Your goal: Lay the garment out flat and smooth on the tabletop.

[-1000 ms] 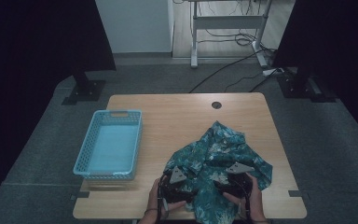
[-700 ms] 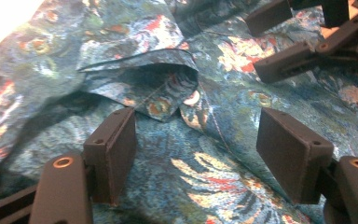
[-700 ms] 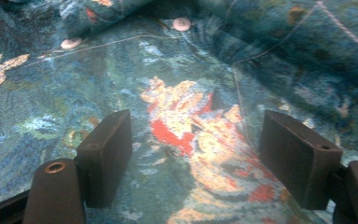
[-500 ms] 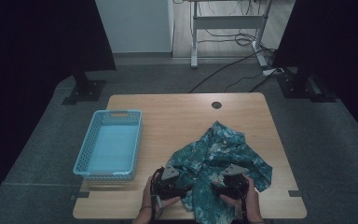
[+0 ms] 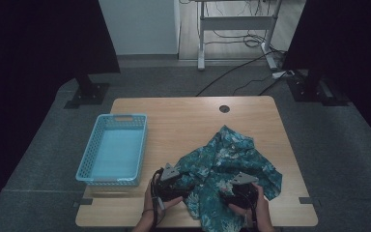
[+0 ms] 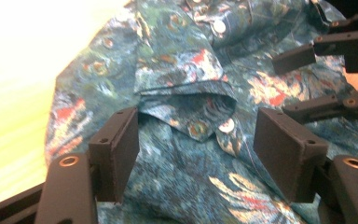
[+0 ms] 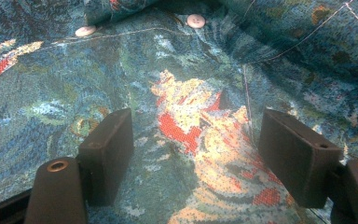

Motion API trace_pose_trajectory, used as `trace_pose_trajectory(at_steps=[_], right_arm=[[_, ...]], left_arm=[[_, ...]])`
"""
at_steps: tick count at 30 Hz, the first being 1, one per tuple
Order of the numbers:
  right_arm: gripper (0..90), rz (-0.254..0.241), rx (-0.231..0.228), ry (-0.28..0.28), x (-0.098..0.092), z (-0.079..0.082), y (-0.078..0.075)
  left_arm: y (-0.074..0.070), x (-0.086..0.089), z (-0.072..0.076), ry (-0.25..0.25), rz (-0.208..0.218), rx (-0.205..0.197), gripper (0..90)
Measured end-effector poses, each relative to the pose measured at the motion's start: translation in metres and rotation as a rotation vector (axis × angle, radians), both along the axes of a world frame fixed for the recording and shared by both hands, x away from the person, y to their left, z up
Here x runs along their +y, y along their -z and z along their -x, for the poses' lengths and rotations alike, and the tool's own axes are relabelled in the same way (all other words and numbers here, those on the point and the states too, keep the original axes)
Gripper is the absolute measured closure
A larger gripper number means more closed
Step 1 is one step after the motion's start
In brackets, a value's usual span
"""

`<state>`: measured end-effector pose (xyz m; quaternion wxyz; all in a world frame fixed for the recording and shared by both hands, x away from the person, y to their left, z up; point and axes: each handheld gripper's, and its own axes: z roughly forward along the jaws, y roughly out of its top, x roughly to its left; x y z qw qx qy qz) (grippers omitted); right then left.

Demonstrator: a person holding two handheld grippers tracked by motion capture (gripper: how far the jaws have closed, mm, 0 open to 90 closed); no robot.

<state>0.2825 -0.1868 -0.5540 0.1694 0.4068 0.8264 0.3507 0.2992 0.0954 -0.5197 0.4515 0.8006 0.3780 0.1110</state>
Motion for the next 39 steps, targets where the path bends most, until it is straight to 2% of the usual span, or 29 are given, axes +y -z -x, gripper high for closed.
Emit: trace_pose_trajectory(at_steps=[7, 11, 14, 21, 29, 37, 39], right_arm=[[26.5, -0.007, -0.009, -0.009, -0.002, 0.001, 0.001], [26.7, -0.008, -0.012, -0.015, -0.002, 0.001, 0.001], [26.9, -0.009, -0.014, -0.022, -0.003, 0.001, 0.001], [27.1, -0.012, -0.017, -0.039, -0.005, 0.000, 0.002], [27.3, -0.015, -0.023, -0.048, -0.006, 0.000, 0.002], [27.3, -0.018, -0.024, -0.046, -0.006, 0.000, 0.003], [27.3, -0.018, -0.025, -0.043, -0.006, 0.001, 0.003]], left_arm=[[-0.001, -0.003, -0.012, -0.025, -0.001, -0.003, 31.6], [-0.004, -0.008, -0.026, -0.046, 0.033, 0.006, 31.7], [-0.005, -0.021, -0.040, -0.045, 0.009, 0.005, 32.1], [-0.001, -0.041, -0.061, -0.043, -0.024, 0.006, 33.1], [0.003, -0.052, -0.080, -0.068, -0.020, 0.008, 33.0], [0.009, -0.058, -0.090, -0.067, -0.038, 0.022, 34.3], [0.010, -0.058, -0.092, -0.069, -0.031, 0.028, 34.7]])
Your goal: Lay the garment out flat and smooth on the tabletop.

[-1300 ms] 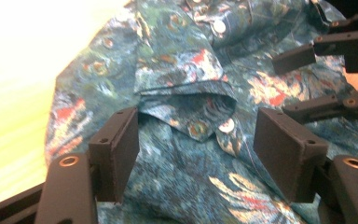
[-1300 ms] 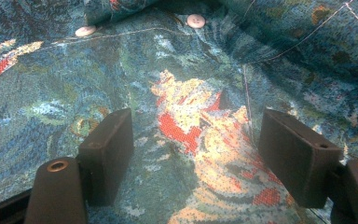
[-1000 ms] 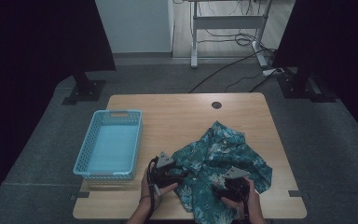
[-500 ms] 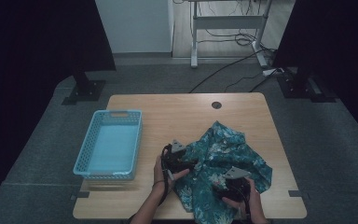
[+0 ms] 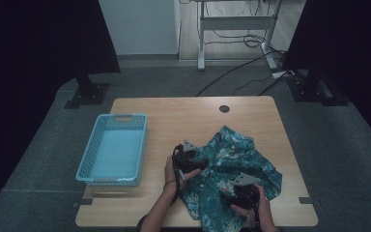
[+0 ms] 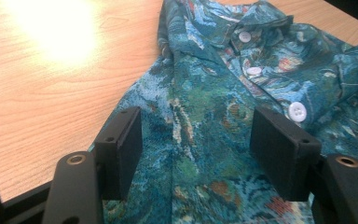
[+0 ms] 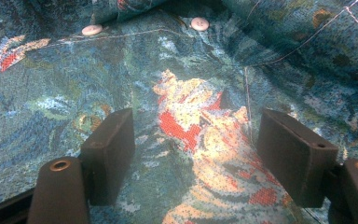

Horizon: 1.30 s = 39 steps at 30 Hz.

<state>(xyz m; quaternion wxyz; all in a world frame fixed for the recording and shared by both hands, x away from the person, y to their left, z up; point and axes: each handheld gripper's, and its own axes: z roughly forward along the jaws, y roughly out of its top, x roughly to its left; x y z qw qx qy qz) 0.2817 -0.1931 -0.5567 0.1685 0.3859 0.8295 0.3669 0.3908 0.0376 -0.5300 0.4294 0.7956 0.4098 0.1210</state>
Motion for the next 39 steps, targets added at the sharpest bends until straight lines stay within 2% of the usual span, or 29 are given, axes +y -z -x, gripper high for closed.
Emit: trace_pose_trajectory(at_steps=[2, 6, 11, 16, 20, 23, 26, 27, 28, 33, 34, 39], right_arm=[[27.3, -0.001, -0.002, 0.001, 0.000, 0.000, 0.000], [27.3, 0.001, 0.001, 0.001, 0.000, 0.000, 0.000], [27.3, -0.001, -0.001, 0.005, 0.000, 0.000, 0.000], [27.3, -0.002, -0.002, 0.005, 0.000, 0.000, 0.000], [27.3, -0.001, 0.000, 0.005, 0.000, 0.000, 0.000], [27.3, -0.001, 0.000, 0.005, 0.000, 0.000, 0.000], [27.3, -0.002, -0.002, 0.008, 0.001, 0.000, 0.000], [27.3, -0.002, -0.002, 0.008, 0.001, 0.000, 0.000], [27.3, -0.003, -0.003, 0.010, 0.001, 0.000, 0.000], [27.3, -0.004, -0.004, 0.013, 0.001, 0.000, 0.000], [27.3, -0.004, -0.004, 0.013, 0.001, 0.000, 0.001], [27.3, -0.006, -0.007, 0.015, 0.001, 0.001, 0.001]], left_arm=[[0.001, 0.002, -0.002, -0.001, 0.024, 0.009, 35.9], [0.000, 0.002, -0.004, -0.004, 0.039, 0.000, 37.7], [-0.002, -0.002, -0.006, 0.005, 0.037, -0.013, 41.6], [0.003, -0.010, -0.010, 0.010, 0.017, 0.013, 41.7], [0.004, -0.011, -0.011, 0.015, 0.013, 0.014, 46.0], [0.002, -0.012, -0.010, 0.020, 0.006, 0.006, 60.6], [0.001, -0.012, -0.011, 0.035, 0.003, 0.009, 70.8], [0.000, -0.012, -0.011, 0.044, -0.003, 0.009, 70.8], [0.000, -0.012, -0.011, 0.049, -0.009, 0.007, 76.3], [-0.001, -0.010, -0.009, 0.062, -0.019, 0.008, 86.2], [-0.002, -0.008, -0.009, 0.065, -0.009, 0.009, 88.0], [-0.005, -0.007, -0.008, 0.072, -0.004, 0.006, 89.9]])
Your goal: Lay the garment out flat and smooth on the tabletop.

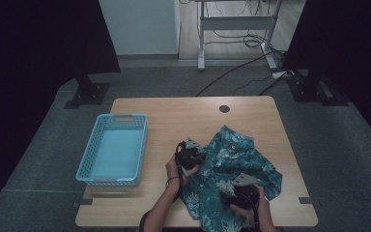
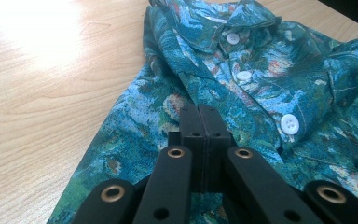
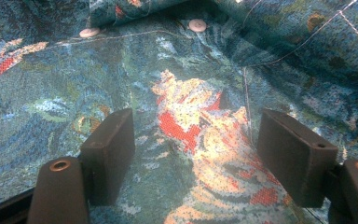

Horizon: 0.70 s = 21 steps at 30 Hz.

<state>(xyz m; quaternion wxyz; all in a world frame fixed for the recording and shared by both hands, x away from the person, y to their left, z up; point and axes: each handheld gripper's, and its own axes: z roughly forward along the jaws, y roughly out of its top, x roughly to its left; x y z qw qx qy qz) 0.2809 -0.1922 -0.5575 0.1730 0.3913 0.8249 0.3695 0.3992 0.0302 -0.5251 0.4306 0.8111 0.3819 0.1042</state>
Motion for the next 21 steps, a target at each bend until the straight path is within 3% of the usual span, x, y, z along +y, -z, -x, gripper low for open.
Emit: trace_pose_trajectory(at_steps=[10, 16, 21], right_arm=[[27.3, -0.001, -0.002, 0.000, 0.000, 0.000, 0.000], [28.0, -0.001, -0.001, 0.001, 0.000, 0.001, 0.000], [28.5, 0.002, 0.002, -0.002, -0.001, 0.001, 0.000]], left_arm=[[-0.013, 0.006, 0.002, -0.003, 0.005, -0.038, 90.0], [-0.028, 0.020, 0.003, -0.024, -0.005, -0.084, 90.0], [-0.033, 0.033, 0.003, -0.050, -0.001, -0.091, 90.0]])
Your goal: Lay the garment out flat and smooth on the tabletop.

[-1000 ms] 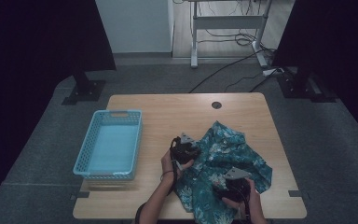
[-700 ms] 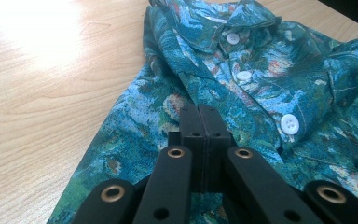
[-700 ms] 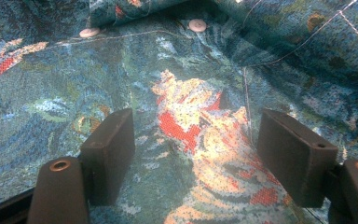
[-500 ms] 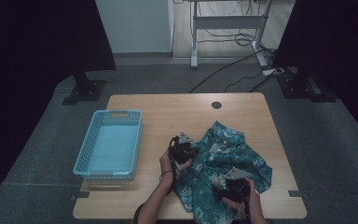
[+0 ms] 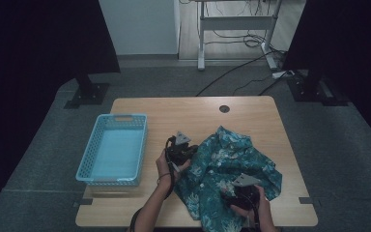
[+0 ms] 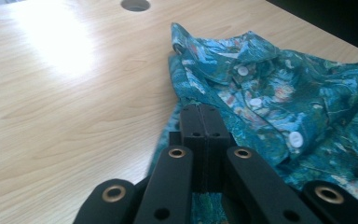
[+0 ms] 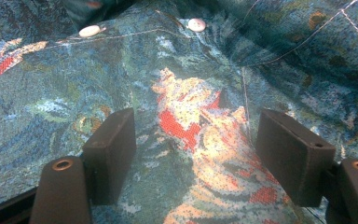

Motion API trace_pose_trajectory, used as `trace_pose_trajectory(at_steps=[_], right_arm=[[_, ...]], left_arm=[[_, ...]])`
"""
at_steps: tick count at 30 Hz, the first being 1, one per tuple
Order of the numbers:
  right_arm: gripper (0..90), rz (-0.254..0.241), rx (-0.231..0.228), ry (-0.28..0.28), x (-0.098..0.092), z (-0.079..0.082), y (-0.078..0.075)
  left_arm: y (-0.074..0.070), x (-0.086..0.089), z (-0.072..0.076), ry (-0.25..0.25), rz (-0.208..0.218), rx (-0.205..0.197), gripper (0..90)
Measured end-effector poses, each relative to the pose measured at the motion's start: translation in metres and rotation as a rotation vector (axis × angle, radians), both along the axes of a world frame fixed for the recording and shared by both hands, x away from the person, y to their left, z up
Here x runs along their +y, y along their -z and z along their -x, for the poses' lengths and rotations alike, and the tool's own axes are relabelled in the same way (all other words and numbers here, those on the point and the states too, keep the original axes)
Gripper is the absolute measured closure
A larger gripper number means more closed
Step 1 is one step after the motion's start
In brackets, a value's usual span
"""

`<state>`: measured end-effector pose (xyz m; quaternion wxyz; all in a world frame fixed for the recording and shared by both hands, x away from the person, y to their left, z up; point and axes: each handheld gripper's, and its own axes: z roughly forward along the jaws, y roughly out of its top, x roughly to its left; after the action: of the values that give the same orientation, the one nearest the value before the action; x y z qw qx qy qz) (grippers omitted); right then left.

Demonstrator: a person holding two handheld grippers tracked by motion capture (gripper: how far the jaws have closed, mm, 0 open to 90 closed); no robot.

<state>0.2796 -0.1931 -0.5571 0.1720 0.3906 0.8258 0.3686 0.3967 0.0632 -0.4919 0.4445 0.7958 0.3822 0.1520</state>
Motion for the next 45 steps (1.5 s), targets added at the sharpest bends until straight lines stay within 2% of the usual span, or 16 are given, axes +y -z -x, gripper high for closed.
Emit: trace_pose_trajectory(at_steps=[13, 16, 19, 22, 26, 30, 32, 35, 36, 38, 39, 40, 41, 42, 44, 45], right_arm=[[30.9, 0.027, 0.035, -0.048, -0.014, 0.006, -0.004], [30.9, 0.038, 0.048, -0.058, -0.018, 0.006, -0.006], [30.9, 0.051, 0.062, -0.076, -0.021, 0.006, -0.007], [30.9, 0.055, 0.078, -0.082, -0.027, 0.005, -0.009], [30.9, 0.042, 0.094, -0.079, -0.035, 0.002, -0.010], [30.8, 0.010, 0.101, -0.065, -0.045, -0.001, -0.009], [30.6, 0.011, 0.102, -0.063, -0.045, -0.001, -0.009], [29.5, 0.022, 0.098, -0.061, -0.043, -0.001, -0.009], [29.2, 0.027, 0.093, -0.061, -0.042, 0.000, -0.009], [28.8, 0.034, 0.090, -0.058, -0.041, 0.000, -0.009], [28.7, 0.034, 0.090, -0.056, -0.041, 0.000, -0.009], [28.7, 0.034, 0.090, -0.056, -0.041, 0.000, -0.009], [28.5, 0.040, 0.087, -0.055, -0.040, 0.000, -0.009], [28.4, 0.044, 0.084, -0.056, -0.040, 0.001, -0.008], [28.2, 0.053, 0.080, -0.054, -0.039, 0.001, -0.008], [28.0, 0.056, 0.079, -0.053, -0.038, 0.001, -0.008]], left_arm=[[-0.005, 0.028, -0.003, -0.066, -0.005, -0.004, 90.0], [-0.010, 0.041, -0.006, -0.102, 0.003, -0.015, 90.0], [-0.012, 0.049, -0.007, -0.118, 0.003, -0.019, 90.0], [-0.012, 0.059, -0.010, -0.146, 0.006, -0.011, 90.0], [-0.009, 0.063, -0.010, -0.165, 0.002, -0.002, 90.0], [-0.002, 0.066, -0.009, -0.217, 0.008, -0.003, 89.4], [-0.001, 0.065, -0.007, -0.226, 0.014, -0.003, 81.7], [0.001, 0.059, -0.003, -0.216, 0.015, -0.010, 74.1], [0.002, 0.054, 0.000, -0.203, 0.011, -0.010, 74.1], [0.005, 0.044, 0.005, -0.160, 0.008, -0.002, 67.0], [0.011, 0.031, 0.010, -0.111, 0.003, 0.008, 65.3], [0.011, 0.031, 0.010, -0.111, 0.003, 0.008, 63.8], [0.015, 0.025, 0.013, -0.089, 0.001, 0.013, 62.5], [0.021, 0.013, 0.018, -0.045, -0.005, 0.016, 61.9], [0.026, 0.003, 0.022, -0.011, -0.017, 0.019, 59.6], [0.026, 0.003, 0.022, -0.011, -0.017, 0.019, 58.3]])
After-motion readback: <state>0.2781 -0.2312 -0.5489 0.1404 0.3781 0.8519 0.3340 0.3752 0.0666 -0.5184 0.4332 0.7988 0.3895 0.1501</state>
